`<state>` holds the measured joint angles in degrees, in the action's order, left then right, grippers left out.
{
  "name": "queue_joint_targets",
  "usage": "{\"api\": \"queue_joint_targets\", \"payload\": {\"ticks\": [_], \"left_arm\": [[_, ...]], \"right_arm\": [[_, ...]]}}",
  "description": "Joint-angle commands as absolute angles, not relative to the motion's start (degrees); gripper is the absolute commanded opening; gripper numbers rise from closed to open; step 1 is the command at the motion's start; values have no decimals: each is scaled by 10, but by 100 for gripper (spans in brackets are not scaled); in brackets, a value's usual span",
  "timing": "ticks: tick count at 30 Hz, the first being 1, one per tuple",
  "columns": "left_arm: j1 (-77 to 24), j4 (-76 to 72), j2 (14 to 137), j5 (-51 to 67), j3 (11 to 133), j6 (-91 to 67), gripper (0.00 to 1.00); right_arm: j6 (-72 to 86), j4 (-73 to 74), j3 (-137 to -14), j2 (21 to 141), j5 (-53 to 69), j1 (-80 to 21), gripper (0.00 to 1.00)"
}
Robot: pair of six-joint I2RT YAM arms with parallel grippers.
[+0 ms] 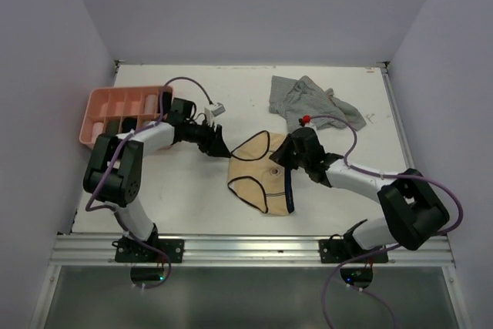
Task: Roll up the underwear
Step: Flatten the underwear, then fold the underwear
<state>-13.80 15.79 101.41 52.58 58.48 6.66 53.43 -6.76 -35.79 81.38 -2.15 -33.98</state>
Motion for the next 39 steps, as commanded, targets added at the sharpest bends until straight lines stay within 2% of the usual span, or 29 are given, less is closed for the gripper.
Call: {"api": "queue_joint_targets", "payload": {"ticks": [1, 5, 10, 13, 16, 24, 31, 39], "left_arm": [[-166, 87, 973, 575, 551, 5, 57], [-199, 34, 990, 583, 535, -62, 55], [-228, -58, 1022, 588, 519, -133, 52], [-232, -90, 1053, 582, 514, -161, 47], [-232, -91, 1085, 564, 507, -163, 43], [-222, -90, 1129, 537, 488, -145, 38], [-218, -58, 1055, 588, 477, -92, 43], [-202, -13, 1005, 570, 462, -65, 43]], "right_arm": [[513, -75, -384, 795, 40, -340, 13], [515, -70, -366, 797, 67, -340, 10], [532, -135, -348, 844, 114, -339, 8], [537, -164, -338, 874, 123, -338, 8], [534, -185, -326, 902, 115, -337, 7], [534, -198, -313, 928, 115, -326, 5], [526, -158, -341, 878, 128, -323, 5], [480, -58, -381, 825, 113, -316, 6]]}}
